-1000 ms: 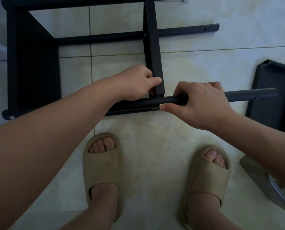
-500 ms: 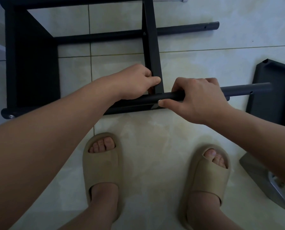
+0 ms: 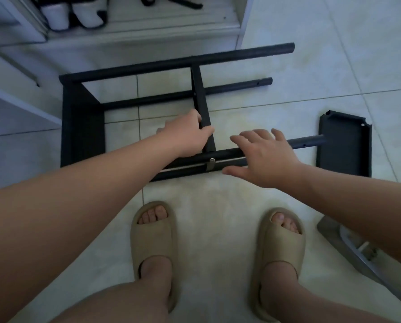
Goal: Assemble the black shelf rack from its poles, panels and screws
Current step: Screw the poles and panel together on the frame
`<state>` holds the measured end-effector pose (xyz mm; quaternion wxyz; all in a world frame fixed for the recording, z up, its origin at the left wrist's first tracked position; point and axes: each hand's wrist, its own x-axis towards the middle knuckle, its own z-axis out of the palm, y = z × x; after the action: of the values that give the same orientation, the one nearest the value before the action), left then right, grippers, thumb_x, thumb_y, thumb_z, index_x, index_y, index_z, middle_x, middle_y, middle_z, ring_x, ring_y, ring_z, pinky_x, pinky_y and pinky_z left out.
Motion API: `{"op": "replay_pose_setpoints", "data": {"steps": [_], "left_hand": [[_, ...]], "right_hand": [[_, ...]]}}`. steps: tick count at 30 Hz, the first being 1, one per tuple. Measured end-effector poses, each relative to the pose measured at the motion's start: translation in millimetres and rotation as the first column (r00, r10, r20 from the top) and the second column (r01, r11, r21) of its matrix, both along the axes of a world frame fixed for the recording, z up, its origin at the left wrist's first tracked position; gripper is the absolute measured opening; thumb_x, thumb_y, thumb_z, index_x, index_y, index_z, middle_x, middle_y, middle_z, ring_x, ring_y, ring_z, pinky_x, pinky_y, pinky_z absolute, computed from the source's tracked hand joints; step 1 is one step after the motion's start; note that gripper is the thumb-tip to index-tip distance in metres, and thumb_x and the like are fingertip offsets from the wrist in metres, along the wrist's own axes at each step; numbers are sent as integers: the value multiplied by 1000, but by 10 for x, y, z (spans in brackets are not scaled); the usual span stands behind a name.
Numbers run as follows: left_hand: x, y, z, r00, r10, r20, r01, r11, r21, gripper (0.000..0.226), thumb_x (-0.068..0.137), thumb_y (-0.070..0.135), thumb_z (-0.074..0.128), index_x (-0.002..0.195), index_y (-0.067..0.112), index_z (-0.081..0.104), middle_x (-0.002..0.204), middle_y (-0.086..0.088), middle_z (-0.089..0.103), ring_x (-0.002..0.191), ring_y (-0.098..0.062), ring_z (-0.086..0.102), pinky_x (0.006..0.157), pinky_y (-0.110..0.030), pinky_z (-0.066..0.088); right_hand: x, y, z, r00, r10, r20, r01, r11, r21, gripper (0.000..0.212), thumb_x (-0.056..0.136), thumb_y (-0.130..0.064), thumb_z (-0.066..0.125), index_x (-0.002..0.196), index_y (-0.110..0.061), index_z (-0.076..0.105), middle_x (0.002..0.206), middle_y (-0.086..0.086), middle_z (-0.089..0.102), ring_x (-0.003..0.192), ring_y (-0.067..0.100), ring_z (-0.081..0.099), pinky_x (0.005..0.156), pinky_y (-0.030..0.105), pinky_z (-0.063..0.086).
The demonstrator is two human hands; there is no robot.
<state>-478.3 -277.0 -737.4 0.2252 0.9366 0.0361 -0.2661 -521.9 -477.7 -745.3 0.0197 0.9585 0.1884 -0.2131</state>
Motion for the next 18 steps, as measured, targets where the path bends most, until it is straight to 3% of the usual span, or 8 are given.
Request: {"op": "replay_pose_setpoints", "data": {"steps": [3,7,10,15,18], "left_hand": [[-62,-297,357,978,-176,113,164,980,111,60,97,59,43,147,25,39,151,-4,45,138,-33,38,110,-50,35],[-234,-837,719,834,-486,261,432,870,239,67,97,62,40,154,29,28,166,-3,20,152,-31,12,118,-53,18],[-408,-1296,855,683,-666,300,588,745,316,73,97,64,35,159,34,10,169,-2,-1,155,-30,-6,122,-55,6],[-709,-2079,779,524,-810,264,726,587,359,75,99,64,30,159,35,-3,169,-1,-11,154,-30,-15,122,-56,1],[-861,-2499,537,483,-851,209,783,526,332,76,99,65,28,159,33,-5,169,-2,-10,154,-31,-12,122,-56,6]], "right_hand": [[-240,-376,256,1000,-26,8,26,999,-23,91,83,-85,12,160,-37,3,171,0,3,157,28,-2,121,63,3],[-627,-992,556,991,-107,74,113,991,-71,90,80,-86,-3,157,-41,-16,168,-3,-22,155,29,-20,118,69,-4],[-960,-1475,668,972,-207,107,218,971,-99,91,78,-89,-8,156,-42,-22,167,-5,-25,154,28,-22,118,69,-4],[-1497,-2305,616,939,-337,72,344,921,-182,91,76,-85,-13,155,-41,-23,167,-5,-26,155,29,-18,118,68,-1],[-1725,-2795,427,891,-454,18,446,866,-227,83,87,-80,3,158,-40,-13,170,-4,-14,156,27,-11,120,63,5]]}}
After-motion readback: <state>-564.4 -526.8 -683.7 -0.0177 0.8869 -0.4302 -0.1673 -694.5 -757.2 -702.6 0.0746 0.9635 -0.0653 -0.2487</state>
